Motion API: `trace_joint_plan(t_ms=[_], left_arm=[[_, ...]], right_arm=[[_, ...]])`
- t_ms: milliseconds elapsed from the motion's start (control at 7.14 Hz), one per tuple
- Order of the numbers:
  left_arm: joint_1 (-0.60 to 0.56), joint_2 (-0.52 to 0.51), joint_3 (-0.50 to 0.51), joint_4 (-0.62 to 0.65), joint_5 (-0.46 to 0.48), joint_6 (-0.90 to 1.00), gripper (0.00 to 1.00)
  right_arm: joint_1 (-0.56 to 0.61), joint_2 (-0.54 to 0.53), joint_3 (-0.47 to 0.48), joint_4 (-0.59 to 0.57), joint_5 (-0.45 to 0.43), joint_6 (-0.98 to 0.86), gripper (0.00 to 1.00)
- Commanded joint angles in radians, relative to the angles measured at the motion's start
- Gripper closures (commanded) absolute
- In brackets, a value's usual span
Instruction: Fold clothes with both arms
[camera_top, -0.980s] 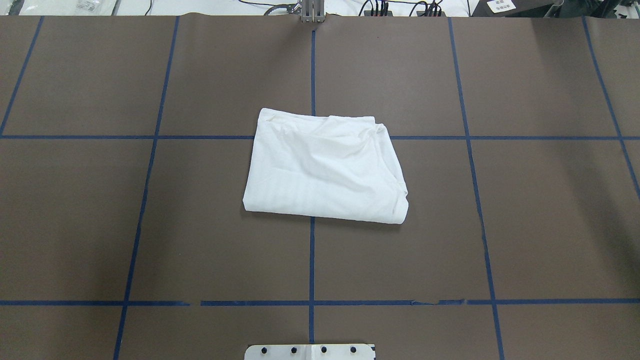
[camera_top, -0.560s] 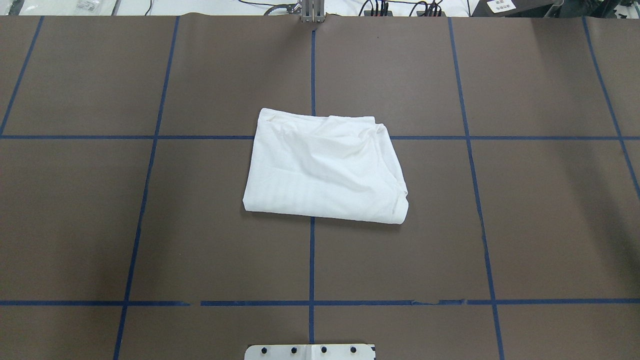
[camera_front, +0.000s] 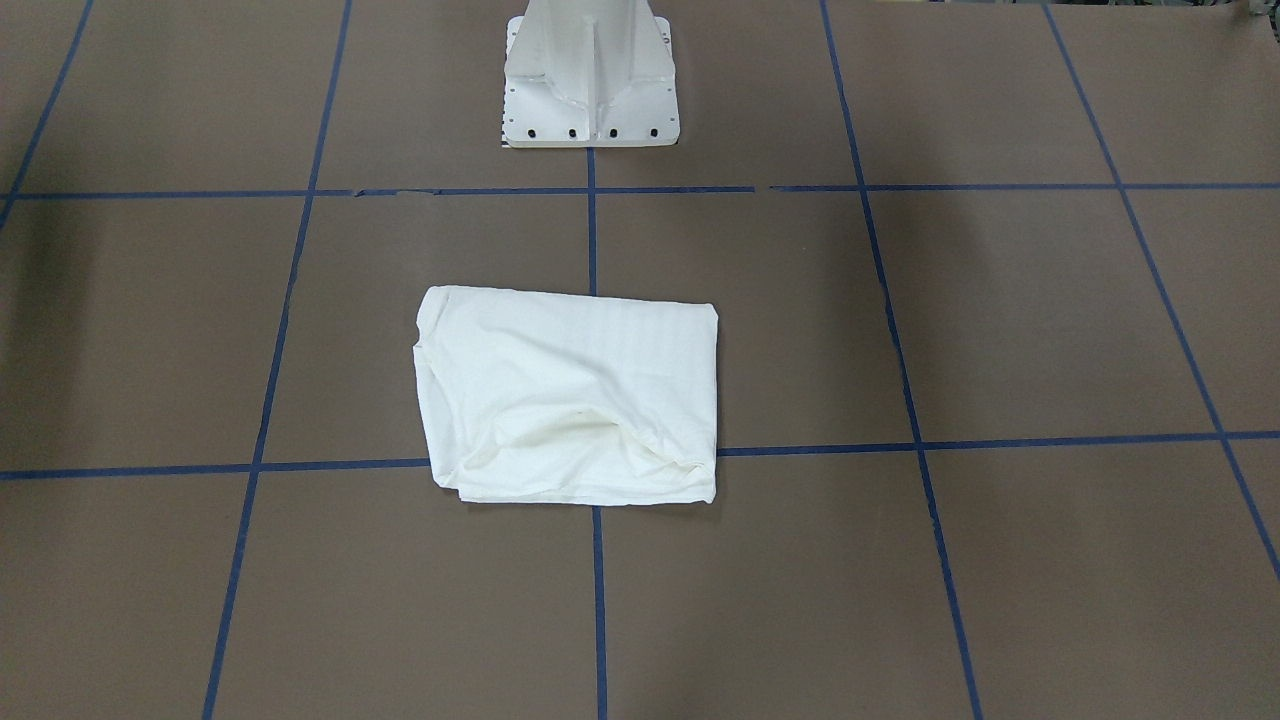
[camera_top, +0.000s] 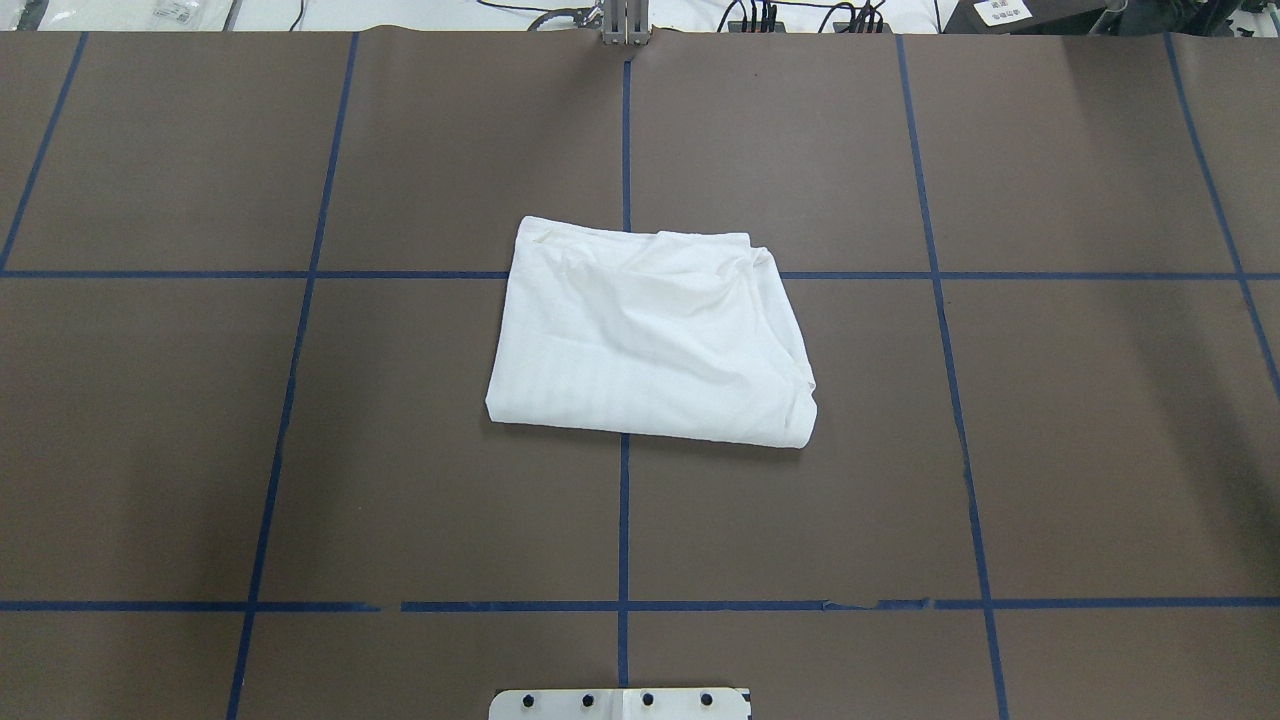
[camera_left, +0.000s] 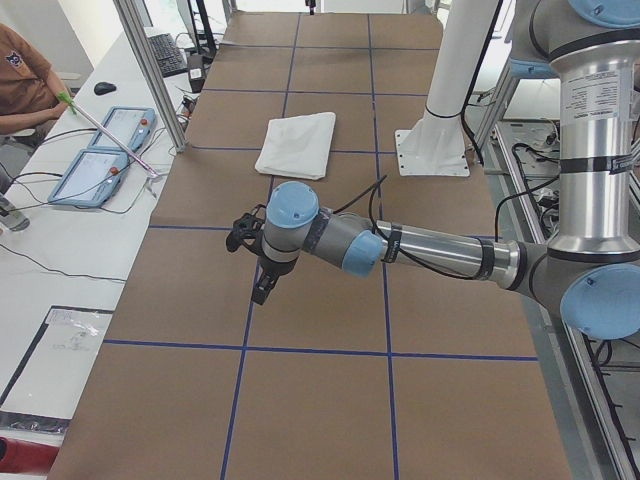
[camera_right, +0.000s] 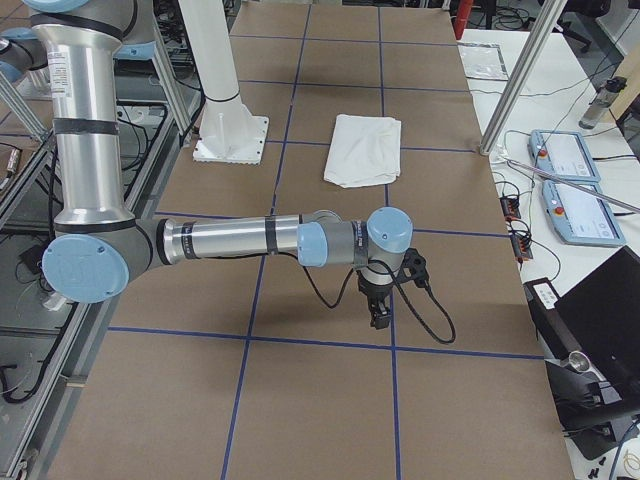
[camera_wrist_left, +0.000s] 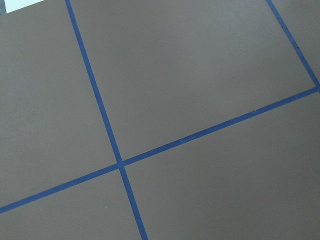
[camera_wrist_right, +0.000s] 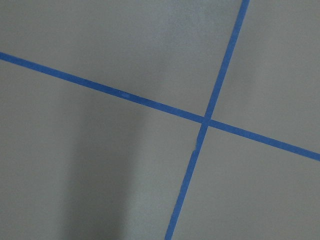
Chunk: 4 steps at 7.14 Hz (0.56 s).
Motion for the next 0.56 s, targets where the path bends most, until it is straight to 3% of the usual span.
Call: trace_joint_plan(t_ms=[0,420], left_arm=[[0.001,0.003,0.006,0.004,0.007,0.001,0.00],[-0.001,0.003,0.053,0.010,0.000,0.000,0.00]], right_arm=[[0.003,-0.016,0.000,0.000,0.021,0.001,0.00],[0.026,-0.025,0.006,0.003,0.027,-0.001,0.00]])
